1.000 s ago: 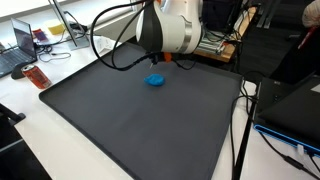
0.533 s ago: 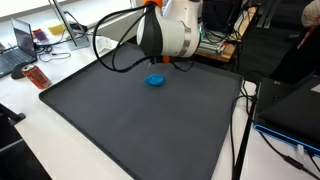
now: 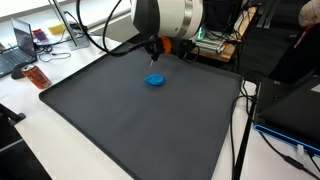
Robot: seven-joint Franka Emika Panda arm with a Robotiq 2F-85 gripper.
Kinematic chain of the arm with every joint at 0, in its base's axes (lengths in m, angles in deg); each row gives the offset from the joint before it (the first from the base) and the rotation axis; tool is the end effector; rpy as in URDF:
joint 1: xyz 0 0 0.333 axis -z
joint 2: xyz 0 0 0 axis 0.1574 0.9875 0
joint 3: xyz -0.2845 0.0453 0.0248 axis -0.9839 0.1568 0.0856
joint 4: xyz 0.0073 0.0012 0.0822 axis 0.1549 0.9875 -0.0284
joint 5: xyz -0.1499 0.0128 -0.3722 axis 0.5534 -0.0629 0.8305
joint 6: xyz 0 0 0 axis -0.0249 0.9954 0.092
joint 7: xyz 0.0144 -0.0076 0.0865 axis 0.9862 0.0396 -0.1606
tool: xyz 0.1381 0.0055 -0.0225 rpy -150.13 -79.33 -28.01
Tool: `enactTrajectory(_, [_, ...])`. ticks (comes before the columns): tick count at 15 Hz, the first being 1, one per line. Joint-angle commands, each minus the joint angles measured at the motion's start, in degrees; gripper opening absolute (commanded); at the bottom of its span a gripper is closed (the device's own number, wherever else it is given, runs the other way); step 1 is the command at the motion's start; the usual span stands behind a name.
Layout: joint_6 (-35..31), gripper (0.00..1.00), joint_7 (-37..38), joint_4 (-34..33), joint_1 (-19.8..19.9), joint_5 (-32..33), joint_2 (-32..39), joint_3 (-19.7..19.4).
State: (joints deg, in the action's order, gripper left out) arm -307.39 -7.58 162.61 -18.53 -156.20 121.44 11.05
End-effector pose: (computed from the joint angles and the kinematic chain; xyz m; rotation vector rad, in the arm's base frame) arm 0.4584 0.0794 0.1934 1.2239 -2.5613 0.5782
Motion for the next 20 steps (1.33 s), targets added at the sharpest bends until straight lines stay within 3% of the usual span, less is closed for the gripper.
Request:
enactTrajectory(1, [-0.12, 0.03, -1.63, 2.55, 8.62, 0.00, -5.74, 9.12])
enactTrajectory(4, [-0.25, 0.03, -4.98, 0.66, 18.84, 0.01, -6.18, 20.95])
enactTrajectory(9, [-0.77, 0.03, -7.93, -1.36, 29.83, 0.01, -4.25, 33.08])
enactTrajectory(13, [-0.82, 0.03, -10.16, -3.87, 31.90, 0.01, -3.05, 34.46])
enactTrajectory(20, [-1.61, 0.03, -12.65, -10.02, 30.54, 0.01, 1.56, 32.64])
